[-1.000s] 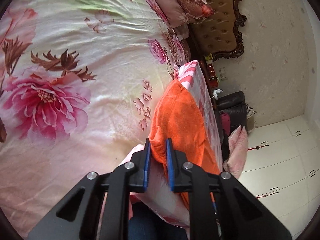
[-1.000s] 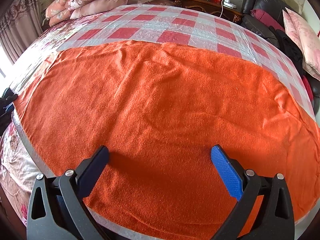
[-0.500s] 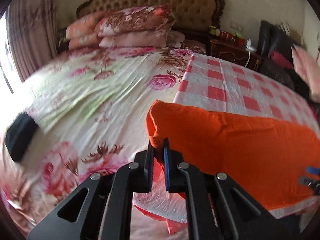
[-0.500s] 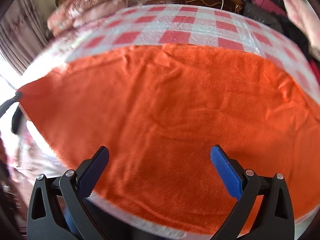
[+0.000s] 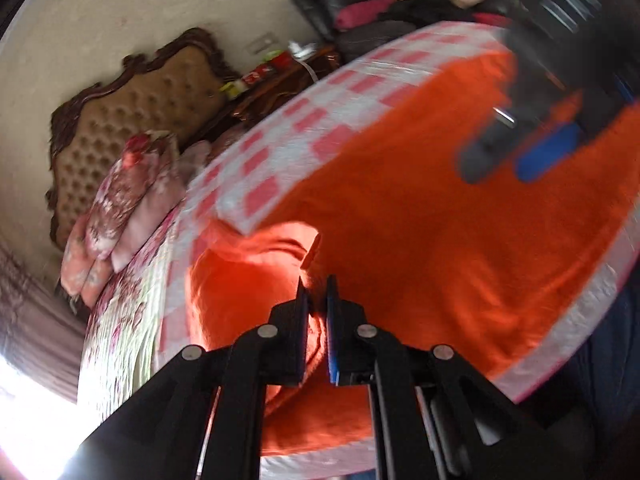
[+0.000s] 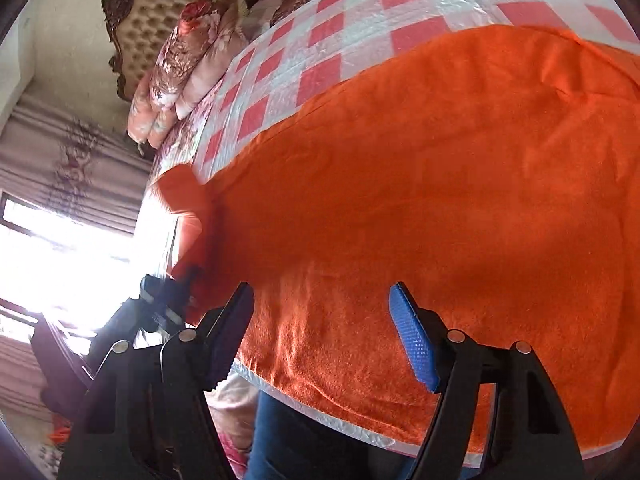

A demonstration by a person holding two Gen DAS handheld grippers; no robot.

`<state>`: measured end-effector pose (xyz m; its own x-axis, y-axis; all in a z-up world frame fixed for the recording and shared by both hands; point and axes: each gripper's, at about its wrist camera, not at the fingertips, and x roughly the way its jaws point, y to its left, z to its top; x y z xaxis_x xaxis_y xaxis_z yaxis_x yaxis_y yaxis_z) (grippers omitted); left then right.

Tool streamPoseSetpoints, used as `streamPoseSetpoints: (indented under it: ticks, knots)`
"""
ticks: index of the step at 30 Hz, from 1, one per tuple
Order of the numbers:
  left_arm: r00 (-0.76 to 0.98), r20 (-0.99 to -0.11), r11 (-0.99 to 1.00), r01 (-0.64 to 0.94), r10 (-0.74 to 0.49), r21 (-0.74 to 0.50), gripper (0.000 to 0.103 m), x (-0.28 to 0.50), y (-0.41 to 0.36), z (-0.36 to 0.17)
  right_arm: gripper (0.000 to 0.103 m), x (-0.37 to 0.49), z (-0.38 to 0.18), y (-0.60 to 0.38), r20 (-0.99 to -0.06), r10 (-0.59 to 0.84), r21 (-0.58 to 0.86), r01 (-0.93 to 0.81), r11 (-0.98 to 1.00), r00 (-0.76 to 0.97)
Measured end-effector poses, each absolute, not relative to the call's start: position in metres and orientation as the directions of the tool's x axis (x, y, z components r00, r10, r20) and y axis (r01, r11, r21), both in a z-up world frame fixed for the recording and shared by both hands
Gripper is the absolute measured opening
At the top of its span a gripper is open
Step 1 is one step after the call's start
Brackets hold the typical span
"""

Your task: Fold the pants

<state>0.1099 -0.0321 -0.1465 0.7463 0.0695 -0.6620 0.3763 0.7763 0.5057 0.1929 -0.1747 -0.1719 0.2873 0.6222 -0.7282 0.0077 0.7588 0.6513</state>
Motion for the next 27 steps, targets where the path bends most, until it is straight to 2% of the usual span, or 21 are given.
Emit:
streamPoseSetpoints:
  ticks: [4, 9, 15, 20, 21, 22, 23, 24, 27]
  knots:
    - [0.742, -0.667, 0.794, 0.364, 0.069, 0.487, 0.008, 0.106, -0.034, -0.155, 0.07, 0.207, -0.174, -0.166, -0.687, 0.685, 0.707, 0.005, 0.708, 0.242]
    - [0.774, -0.629, 0.811, 0.32, 0.074, 0.49, 0.008, 0.103, -0.024, -0.145, 0.071, 0.236, -0.172, -0.13, -0.626, 0.765, 0.773, -0.01, 0.634, 0.148]
    - [0.789, -0.61, 0.801, 0.319, 0.071, 0.506, 0.008, 0.094, -0.018, -0.14, 0.071, 0.278, -0.17, -0.076, -0.634, 0.769, 0.769, -0.032, 0.638, 0.086]
    - [0.791, -0.609, 0.779, 0.346, 0.058, 0.523, 0.008, 0.08, -0.023, -0.143, 0.071, 0.299, -0.18, -0.04, -0.676, 0.736, 0.732, -0.08, 0.677, 0.048]
    - [0.791, -0.61, 0.776, 0.354, 0.05, 0.522, 0.008, 0.076, -0.026, -0.143, 0.067, 0.302, -0.179, -0.036, -0.674, 0.736, 0.729, -0.106, 0.676, 0.064]
    - [0.791, -0.61, 0.771, 0.362, 0.043, 0.524, 0.008, 0.073, -0.029, -0.143, 0.039, 0.302, -0.177, -0.035, -0.695, 0.714, 0.704, -0.124, 0.699, 0.083]
    - [0.793, -0.608, 0.766, 0.369, 0.036, 0.526, 0.008, 0.07, -0.032, -0.143, 0.022, 0.303, -0.176, -0.037, -0.72, 0.686, 0.674, -0.127, 0.727, 0.105]
    - [0.793, -0.609, 0.764, 0.381, 0.019, 0.521, 0.008, 0.068, -0.035, -0.141, 0.011, 0.302, -0.174, -0.044, -0.718, 0.684, 0.674, -0.119, 0.729, 0.125]
    - [0.786, -0.616, 0.779, 0.419, -0.053, 0.467, 0.008, 0.06, -0.047, -0.134, 0.008, 0.292, -0.161, -0.079, -0.708, 0.674, 0.669, -0.104, 0.736, 0.211]
